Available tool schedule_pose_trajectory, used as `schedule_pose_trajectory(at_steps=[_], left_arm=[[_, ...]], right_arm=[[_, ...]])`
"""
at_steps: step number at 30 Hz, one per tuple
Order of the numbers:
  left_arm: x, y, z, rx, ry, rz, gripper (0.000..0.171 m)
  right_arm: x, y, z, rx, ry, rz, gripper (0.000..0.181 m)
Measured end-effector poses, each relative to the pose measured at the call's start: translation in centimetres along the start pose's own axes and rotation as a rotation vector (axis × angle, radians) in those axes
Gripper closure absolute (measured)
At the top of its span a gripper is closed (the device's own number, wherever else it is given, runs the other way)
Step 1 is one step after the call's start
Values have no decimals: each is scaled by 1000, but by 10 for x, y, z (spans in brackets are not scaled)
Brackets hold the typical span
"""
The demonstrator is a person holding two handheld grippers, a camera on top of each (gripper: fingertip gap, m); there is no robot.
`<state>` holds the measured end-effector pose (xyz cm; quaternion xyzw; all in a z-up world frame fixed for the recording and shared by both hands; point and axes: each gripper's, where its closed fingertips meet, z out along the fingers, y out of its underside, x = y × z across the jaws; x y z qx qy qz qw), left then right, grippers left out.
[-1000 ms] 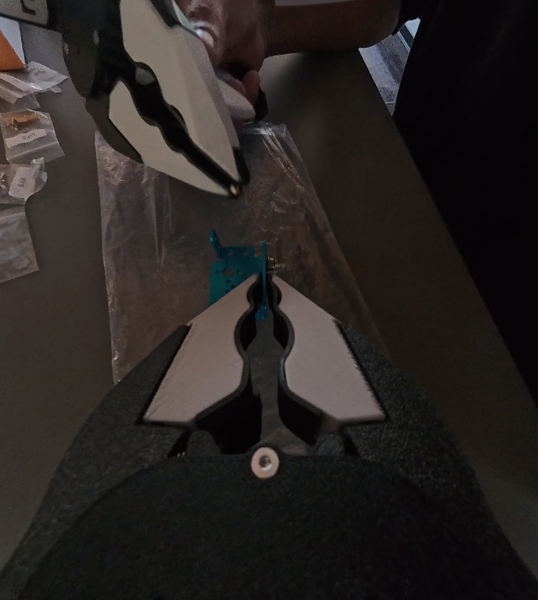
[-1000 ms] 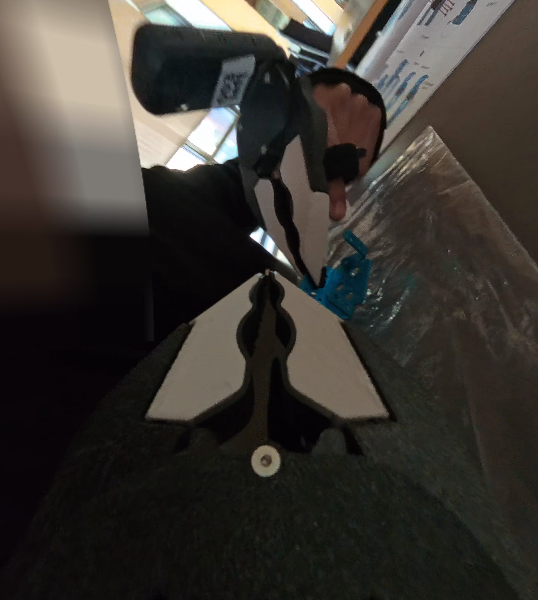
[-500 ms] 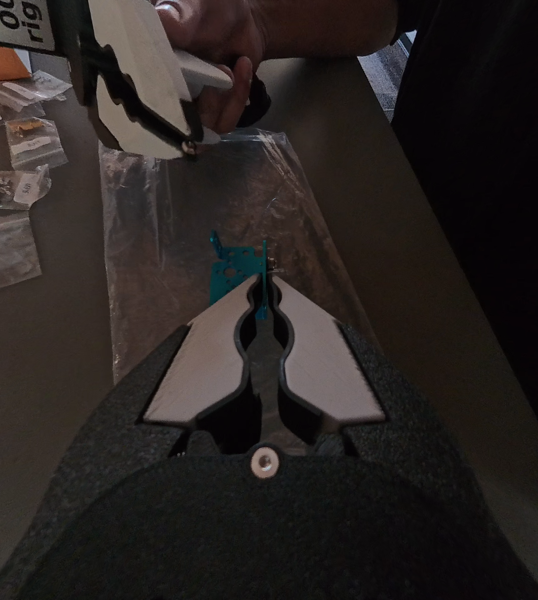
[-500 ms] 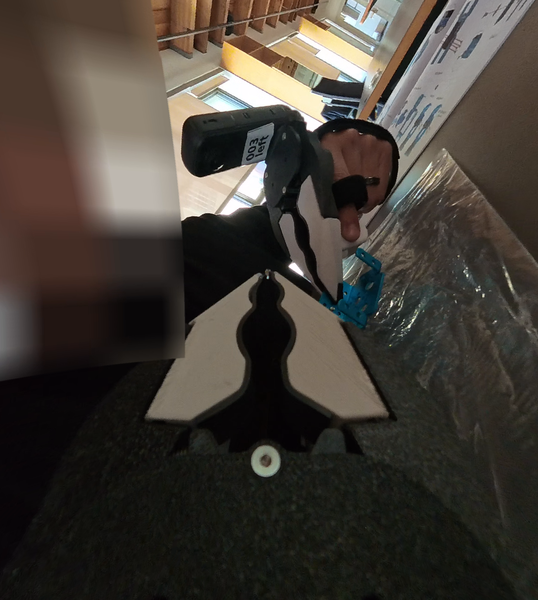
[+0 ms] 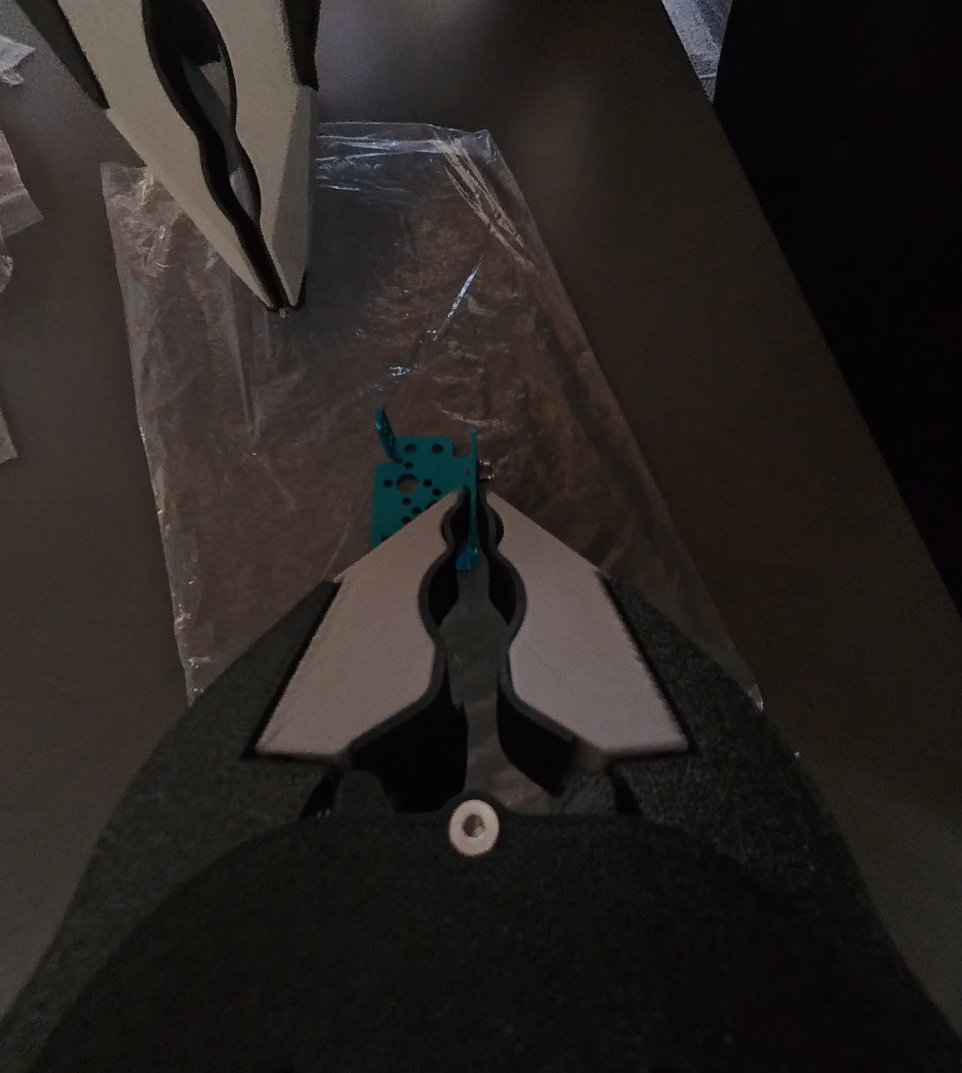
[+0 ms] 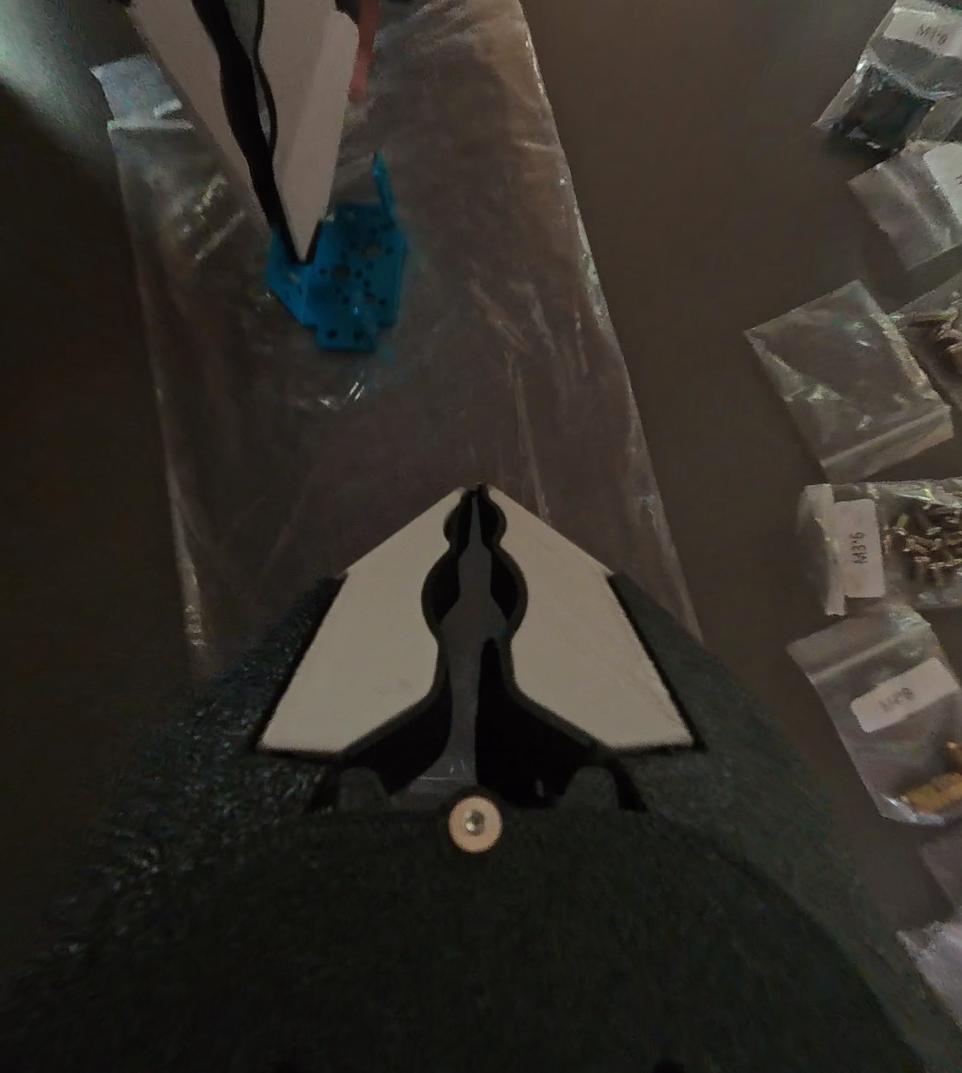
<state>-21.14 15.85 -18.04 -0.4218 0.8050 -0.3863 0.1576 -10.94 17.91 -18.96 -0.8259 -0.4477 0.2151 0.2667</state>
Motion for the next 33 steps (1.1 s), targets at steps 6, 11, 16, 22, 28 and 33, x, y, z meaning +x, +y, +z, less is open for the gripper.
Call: schedule_pose_trajectory(at_steps=[6, 11, 16, 22, 28, 33], left_arm=[[-2, 2, 0, -10, -8, 4, 170], [-3, 4, -1, -22, -20, 16, 168], [-9, 12, -4, -60, -54, 30, 161], [-16, 17, -8, -78, -84, 33, 161], [-19, 18, -9, -83, -104, 38, 161], [-19, 18, -9, -82, -104, 36, 161]], right_arm=[[-1, 4, 0, -35, 7, 4, 180], [-3, 3, 0, -40, 5, -8, 175], [-10, 2, -2, -53, 9, -65, 172], [-9, 2, -4, -50, 24, -89, 172], [-15, 3, 0, -55, -21, -69, 171], [-17, 6, -2, -69, -39, -56, 171]])
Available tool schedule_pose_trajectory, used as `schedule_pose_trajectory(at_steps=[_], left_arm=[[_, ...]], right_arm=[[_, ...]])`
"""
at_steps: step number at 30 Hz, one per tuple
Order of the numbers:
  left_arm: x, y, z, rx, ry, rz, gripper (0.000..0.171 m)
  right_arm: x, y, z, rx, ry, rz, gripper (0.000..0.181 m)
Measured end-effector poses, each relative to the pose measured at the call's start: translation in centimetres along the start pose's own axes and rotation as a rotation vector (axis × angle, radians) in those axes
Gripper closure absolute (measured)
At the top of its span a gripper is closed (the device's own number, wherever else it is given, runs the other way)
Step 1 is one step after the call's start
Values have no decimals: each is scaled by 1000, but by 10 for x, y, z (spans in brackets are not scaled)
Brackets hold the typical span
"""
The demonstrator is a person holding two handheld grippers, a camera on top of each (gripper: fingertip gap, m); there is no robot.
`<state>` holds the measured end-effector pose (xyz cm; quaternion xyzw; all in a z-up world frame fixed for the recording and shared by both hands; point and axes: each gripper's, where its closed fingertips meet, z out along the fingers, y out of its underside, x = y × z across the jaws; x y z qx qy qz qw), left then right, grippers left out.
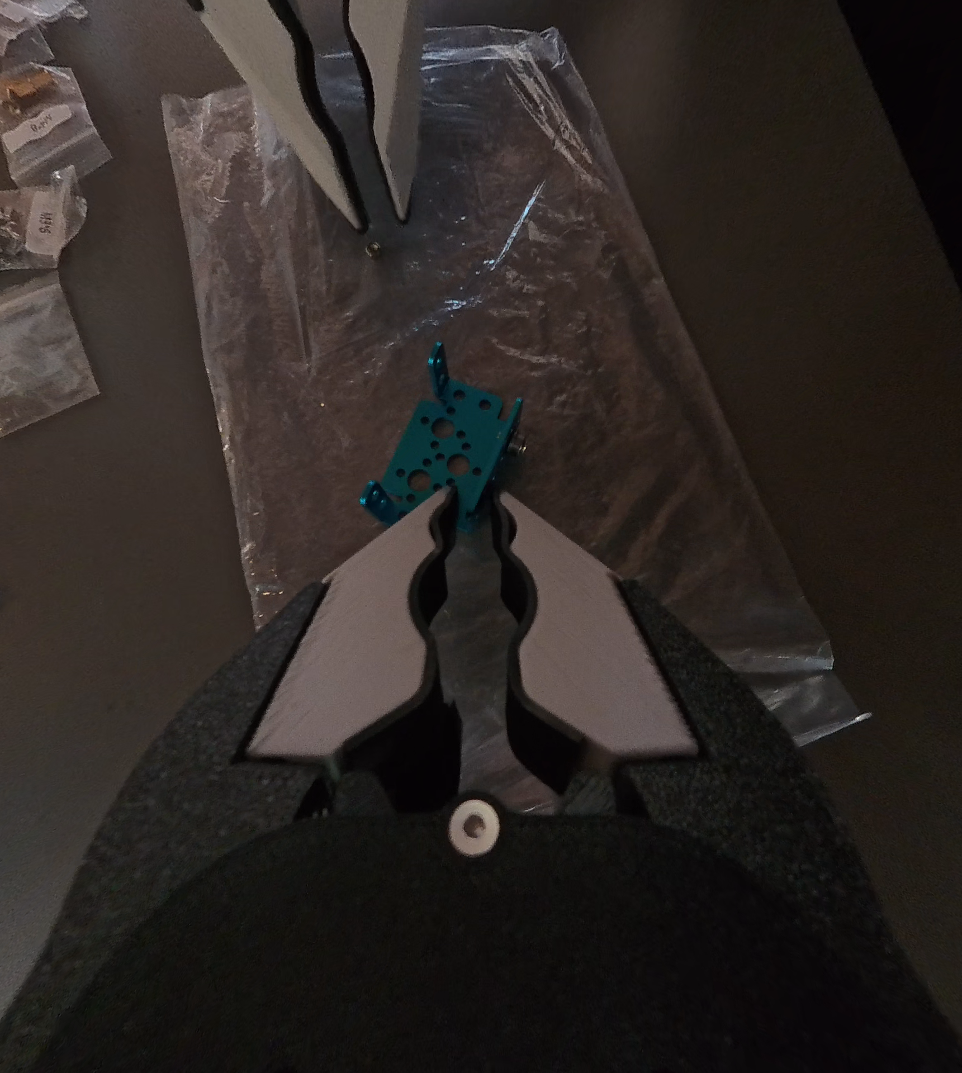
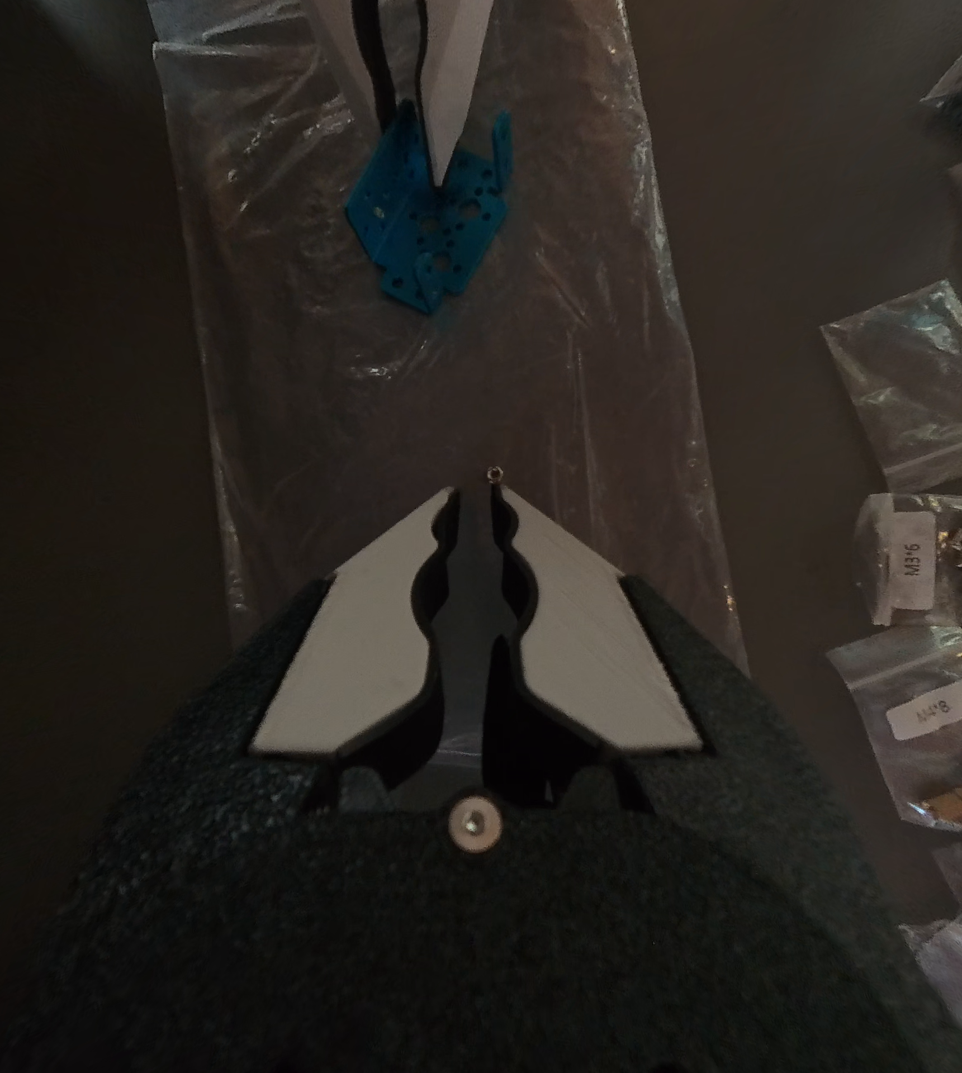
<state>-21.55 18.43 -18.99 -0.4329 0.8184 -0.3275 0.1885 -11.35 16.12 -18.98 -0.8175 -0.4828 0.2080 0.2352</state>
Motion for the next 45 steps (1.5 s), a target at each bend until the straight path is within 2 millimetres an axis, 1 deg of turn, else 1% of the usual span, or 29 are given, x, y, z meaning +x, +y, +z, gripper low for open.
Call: schedule_pose_trajectory(at_steps=[3, 6, 10, 14, 19, 24, 29, 32, 35, 36, 38, 40, 42, 45], left_arm=[[0, 0, 0, -1, -3, 3, 161], [0, 0, 1, 1, -3, 3, 161], [1, 0, 1, -1, -4, 3, 161], [-2, 2, -1, -16, -20, 12, 161], [-16, 10, -10, -53, -88, 14, 158], [-25, 7, -20, -42, -135, 8, 156], [-23, 7, -24, -46, -144, 4, 155], [-17, 2, -29, -20, -157, 1, 153], [-14, -4, -27, 32, -190, -33, 128], [-13, -4, -24, 40, -199, -45, 123], [-11, -3, -18, 52, -201, -62, 121], [-10, -3, -12, 49, -200, -50, 122], [-11, -2, -9, 34, -216, -20, 122], [-11, -5, -8, 42, -232, 2, 126]], right_arm=[[7, -4, -2, 28, 37, -12, 171], [4, -10, 1, 41, 43, -34, 171], [5, -5, 7, -2, 65, -49, 171], [5, -5, 7, -4, 54, -26, 171], [6, -5, 7, 5, 35, 12, 175], [7, -7, 8, 16, 40, 4, 177], [7, -9, 4, 43, 38, -2, 177], [6, -18, -4, 96, 21, 13, 177], [-3, -37, -9, 198, -31, 15, 177], [-7, -46, -9, 243, -50, 6, 177], [-15, -64, -8, 319, -94, -8, 177], [-21, -78, -4, 349, -147, -16, 177], [-21, -84, 4, 329, -184, -39, 177], [-17, -87, 22, 257, -238, -72, 177]])
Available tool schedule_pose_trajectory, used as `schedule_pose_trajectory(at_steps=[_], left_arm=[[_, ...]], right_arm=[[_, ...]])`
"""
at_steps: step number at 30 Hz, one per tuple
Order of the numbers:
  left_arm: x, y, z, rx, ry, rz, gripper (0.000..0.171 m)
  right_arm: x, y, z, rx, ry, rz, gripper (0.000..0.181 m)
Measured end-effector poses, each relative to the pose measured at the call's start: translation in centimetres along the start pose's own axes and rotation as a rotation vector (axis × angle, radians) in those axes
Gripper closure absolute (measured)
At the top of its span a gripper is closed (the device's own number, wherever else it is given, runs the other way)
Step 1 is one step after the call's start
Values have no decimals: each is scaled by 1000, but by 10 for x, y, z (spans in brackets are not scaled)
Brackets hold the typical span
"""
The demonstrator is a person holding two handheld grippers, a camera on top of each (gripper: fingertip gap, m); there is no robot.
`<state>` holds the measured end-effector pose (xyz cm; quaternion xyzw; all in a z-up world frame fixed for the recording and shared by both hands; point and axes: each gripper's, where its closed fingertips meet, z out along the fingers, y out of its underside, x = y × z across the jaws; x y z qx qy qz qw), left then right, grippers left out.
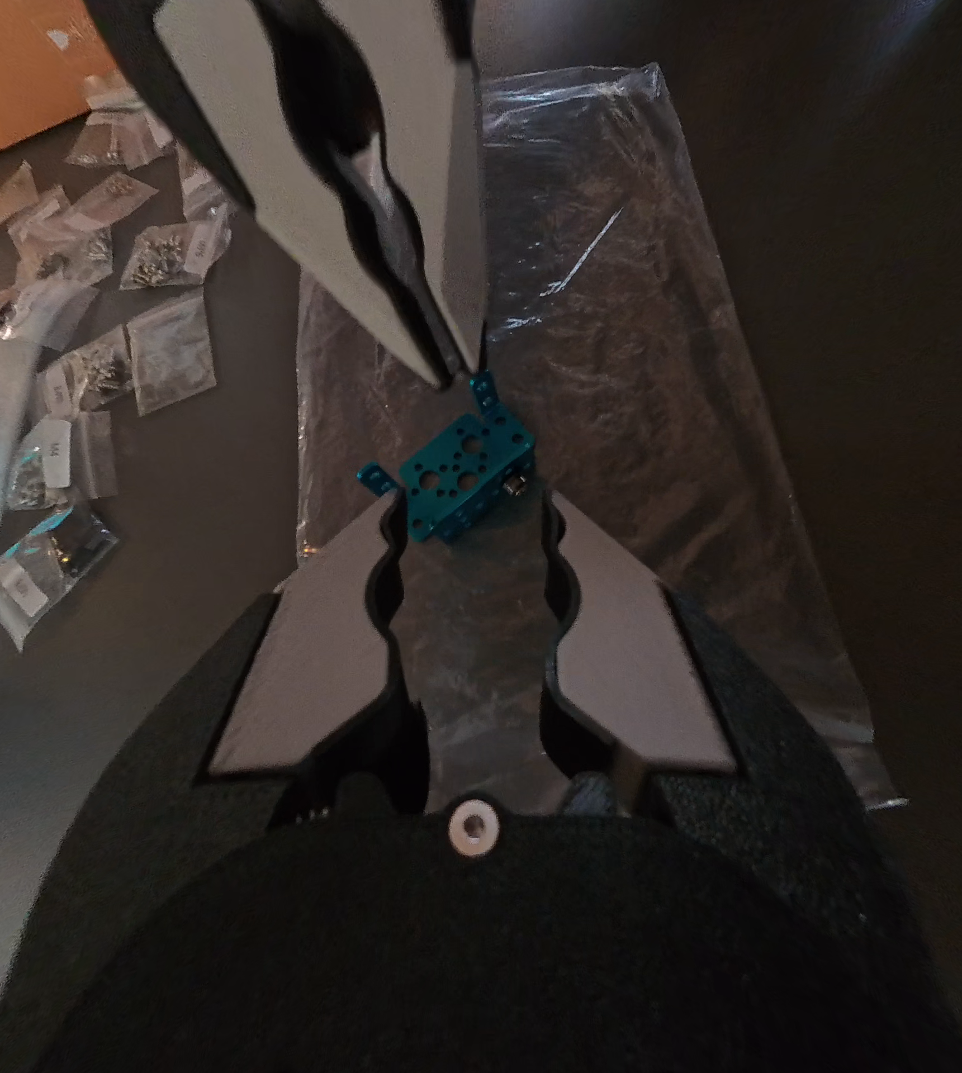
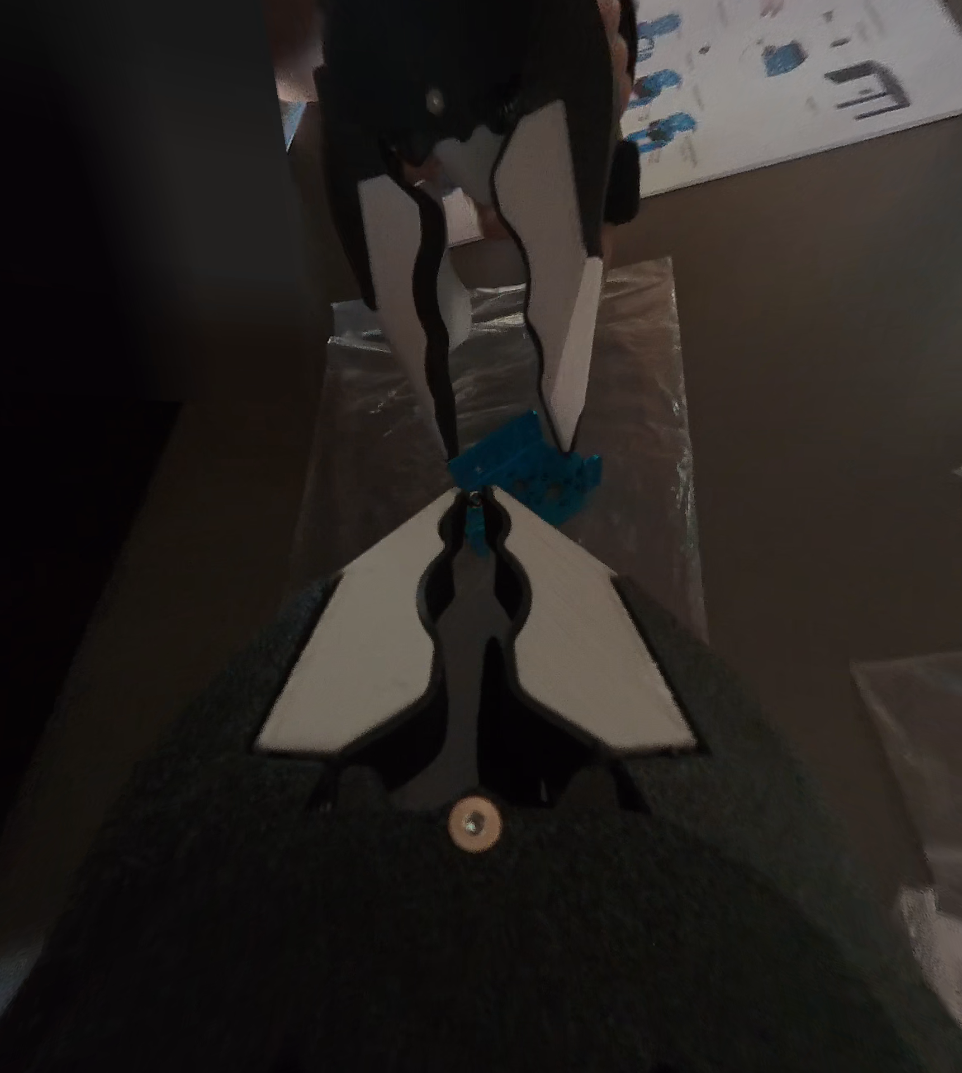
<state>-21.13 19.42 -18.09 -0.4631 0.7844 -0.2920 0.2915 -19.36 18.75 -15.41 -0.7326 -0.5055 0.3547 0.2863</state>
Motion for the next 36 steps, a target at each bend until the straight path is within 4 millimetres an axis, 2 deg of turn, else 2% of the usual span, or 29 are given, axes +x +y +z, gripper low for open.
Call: schedule_pose_trajectory(at_steps=[4, 7, 14, 26, 36], left_arm=[[-2, -3, 0, 13, -22, 17, 130], [-3, -3, 0, 19, -22, 17, 132], [-4, 3, 5, -12, -27, 41, 137], [-4, 3, 5, -45, -59, 71, 142], [-2, 2, 6, -50, -60, 88, 145]], right_arm=[[6, 3, 21, -53, -85, -1, 177], [3, 2, 27, -66, -129, 0, 178], [5, 5, 31, -99, -126, -13, 177], [6, 6, 36, -106, -213, 65, 178], [5, 7, 35, -102, -194, 62, 178]])
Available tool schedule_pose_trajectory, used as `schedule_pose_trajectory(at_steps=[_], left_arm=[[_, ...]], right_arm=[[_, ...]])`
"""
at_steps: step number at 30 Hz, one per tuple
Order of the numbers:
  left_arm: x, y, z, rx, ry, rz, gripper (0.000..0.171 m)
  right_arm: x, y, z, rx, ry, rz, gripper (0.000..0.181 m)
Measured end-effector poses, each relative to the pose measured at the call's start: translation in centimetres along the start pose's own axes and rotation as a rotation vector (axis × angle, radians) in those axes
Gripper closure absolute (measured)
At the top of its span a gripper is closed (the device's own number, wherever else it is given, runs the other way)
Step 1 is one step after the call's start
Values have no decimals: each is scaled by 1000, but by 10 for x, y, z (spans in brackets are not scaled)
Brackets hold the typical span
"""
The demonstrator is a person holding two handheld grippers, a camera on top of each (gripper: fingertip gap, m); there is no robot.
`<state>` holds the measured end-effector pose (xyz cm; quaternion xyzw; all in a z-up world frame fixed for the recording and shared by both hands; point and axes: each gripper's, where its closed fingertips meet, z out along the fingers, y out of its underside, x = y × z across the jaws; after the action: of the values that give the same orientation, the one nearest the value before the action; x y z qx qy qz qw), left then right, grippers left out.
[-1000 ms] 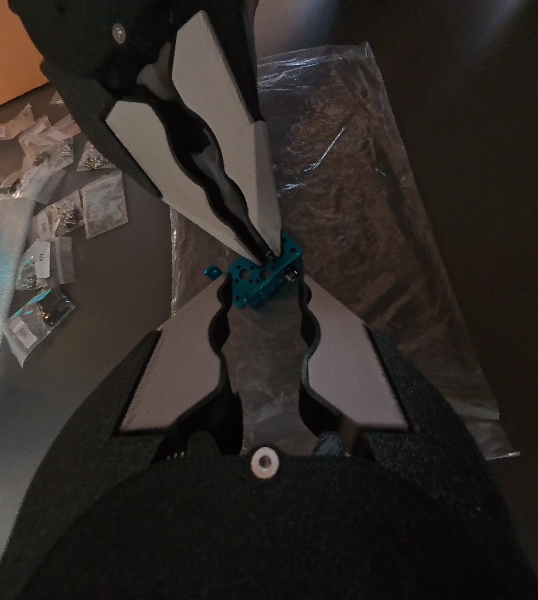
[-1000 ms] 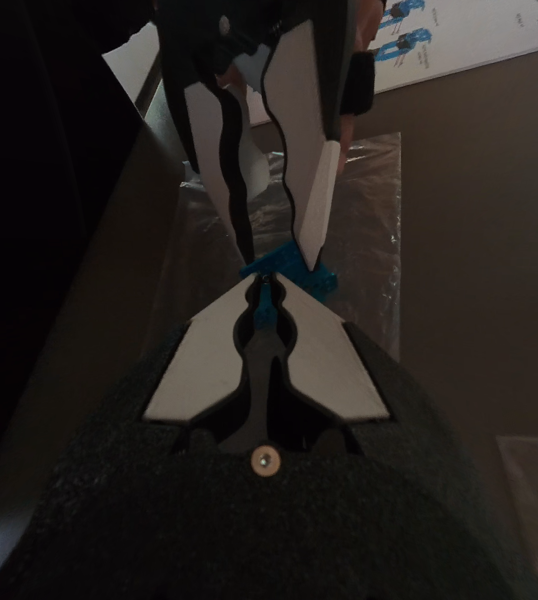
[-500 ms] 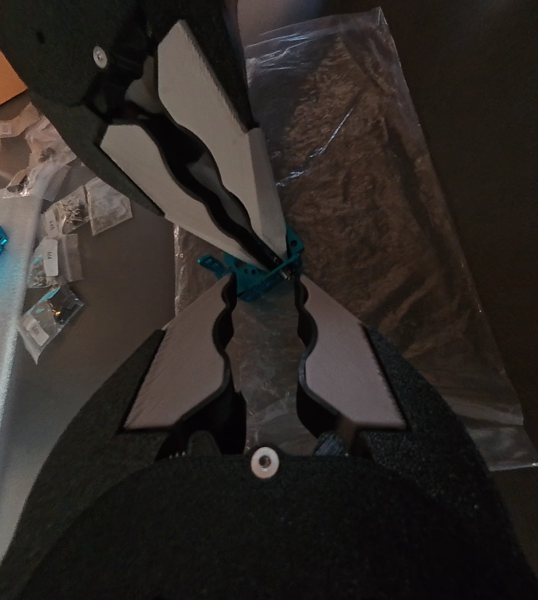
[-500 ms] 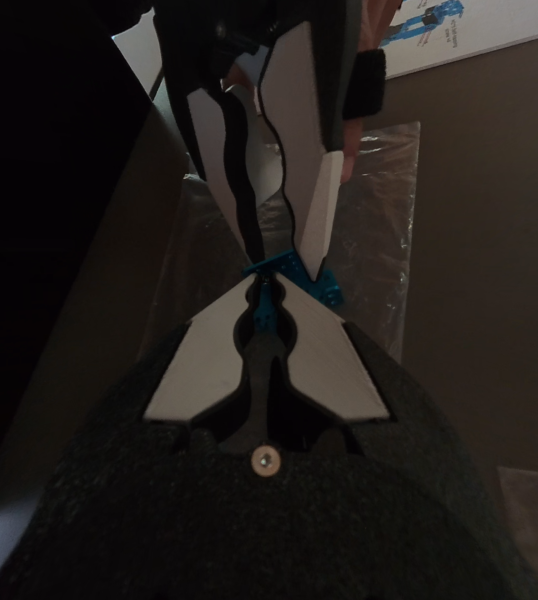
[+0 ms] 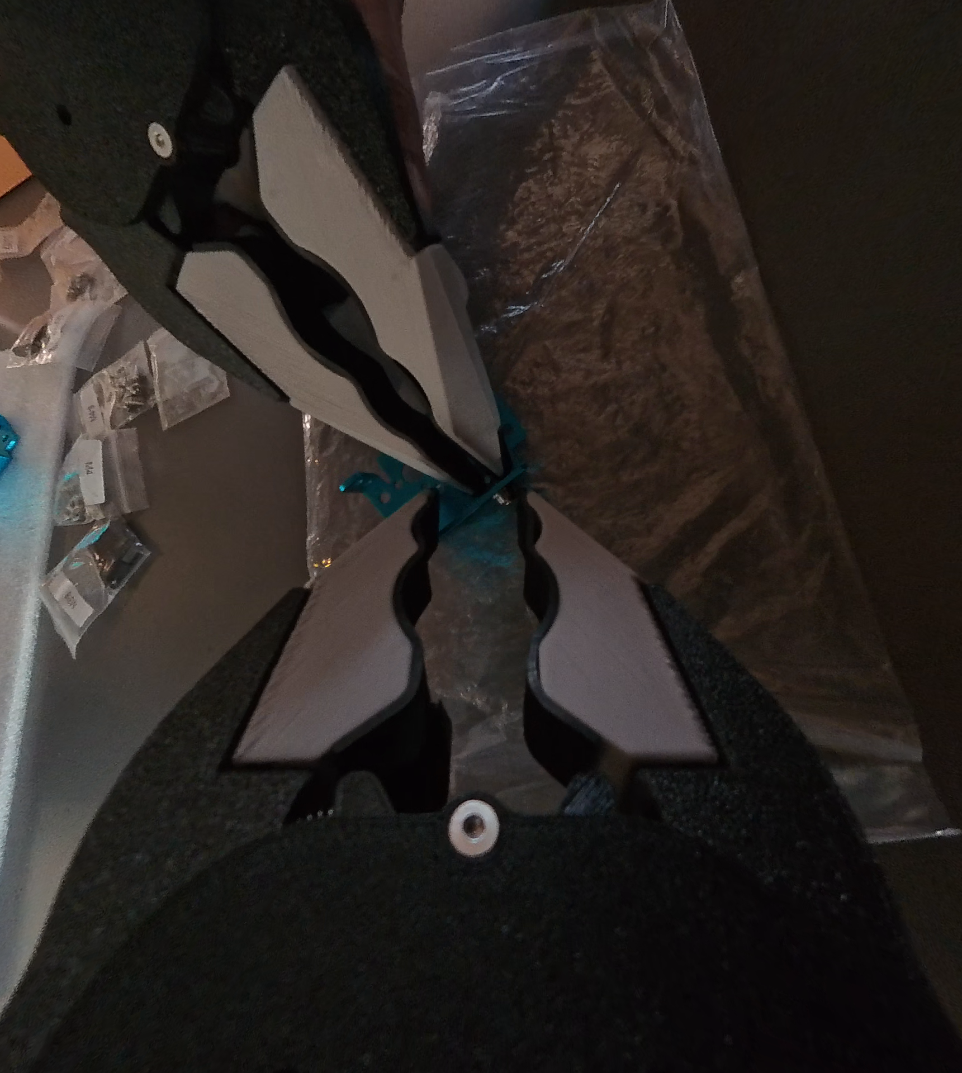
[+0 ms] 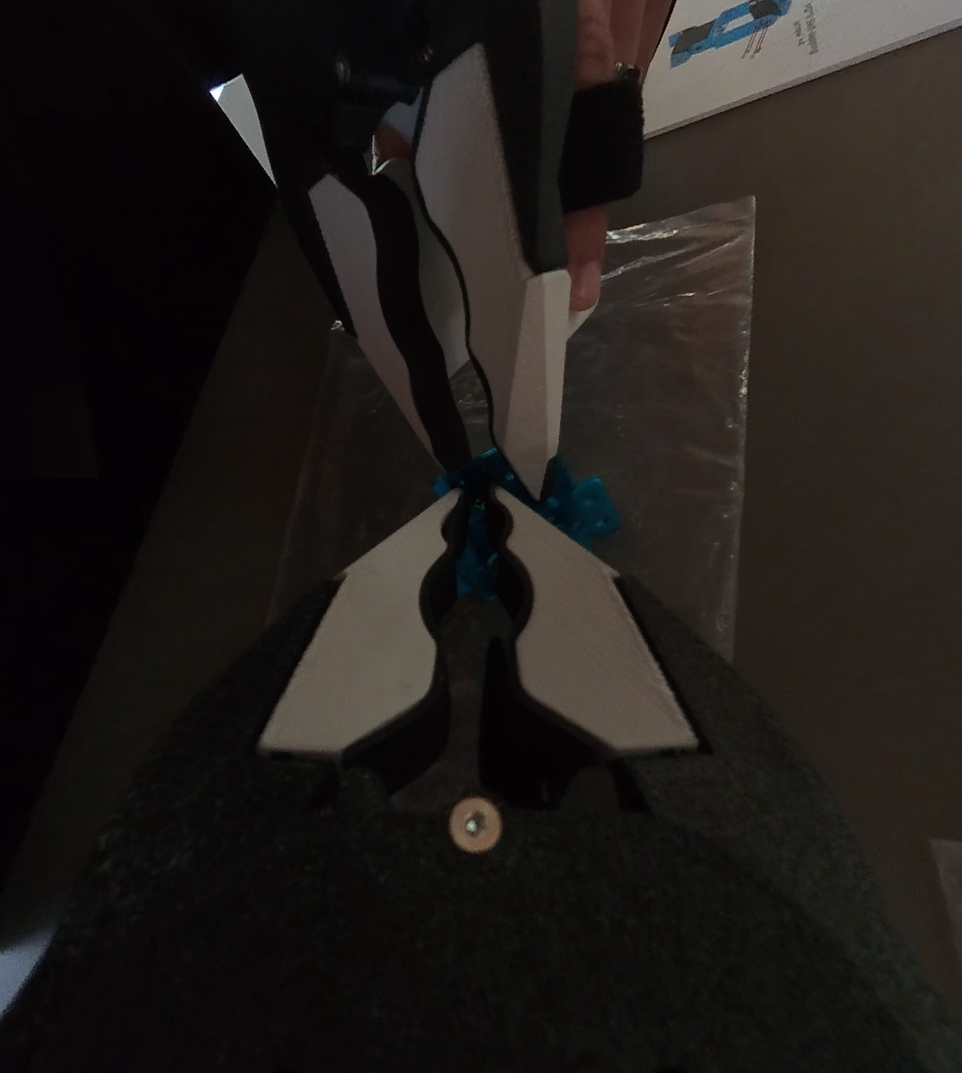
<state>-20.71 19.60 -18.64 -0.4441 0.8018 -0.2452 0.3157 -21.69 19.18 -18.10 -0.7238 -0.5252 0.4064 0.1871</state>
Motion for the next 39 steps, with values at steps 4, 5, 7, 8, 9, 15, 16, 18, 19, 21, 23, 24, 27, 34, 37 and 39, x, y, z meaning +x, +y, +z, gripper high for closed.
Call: schedule_pose_trajectory(at_steps=[4, 5, 7, 8, 9, 15, 16, 18, 19, 21, 23, 24, 27, 34, 37, 39], left_arm=[[-1, 0, 0, 1, -2, -2, 146], [-2, 0, 0, -1, -6, 0, 147], [-2, 1, 0, -3, -12, 9, 147], [-2, 1, -1, -3, -14, 13, 148], [-3, 1, -1, -4, -16, 16, 147], [-4, 0, -2, 5, -31, 27, 153], [-5, 0, -2, 7, -37, 33, 154], [-6, -1, -4, 14, -43, 37, 165], [-6, -2, -5, 19, -40, 36, 165], [-6, -1, -5, 16, -37, 26, 167], [-6, -1, -6, 19, -37, 24, 169], [-6, -1, -7, 21, -30, 18, 170], [-4, -2, -7, 26, -8, -8, 170], [-3, -1, -8, 30, 39, -96, 170], [-5, 1, -9, 30, 51, -139, 169], [-4, 5, -10, 12, 61, -154, 159]], right_arm=[[1, 0, -1, 1, 5, 17, 178], [1, 0, -1, 2, 6, 21, 178], [1, -1, -1, 5, 8, 25, 180], [2, -1, -1, 7, 10, 27, 180], [2, -1, -1, 7, 12, 30, 179], [7, -1, -5, 6, 50, 10, 176], [7, -2, -9, 9, 58, 0, 175], [6, -7, -17, 31, 55, -15, 172], [4, -9, -20, 43, 51, -32, 171], [1, -11, -25, 35, 81, -84, 170], [-4, -7, -25, 1, 102, -125, 170], [-5, -5, -23, -18, 114, -134, 170], [-8, 3, -16, -57, 107, -132, 170], [0, -2, -17, -48, 194, -153, 169], [-1, 1, -15, -66, 252, -187, 168], [-6, 8, -10, -90, 262, -204, 168]])
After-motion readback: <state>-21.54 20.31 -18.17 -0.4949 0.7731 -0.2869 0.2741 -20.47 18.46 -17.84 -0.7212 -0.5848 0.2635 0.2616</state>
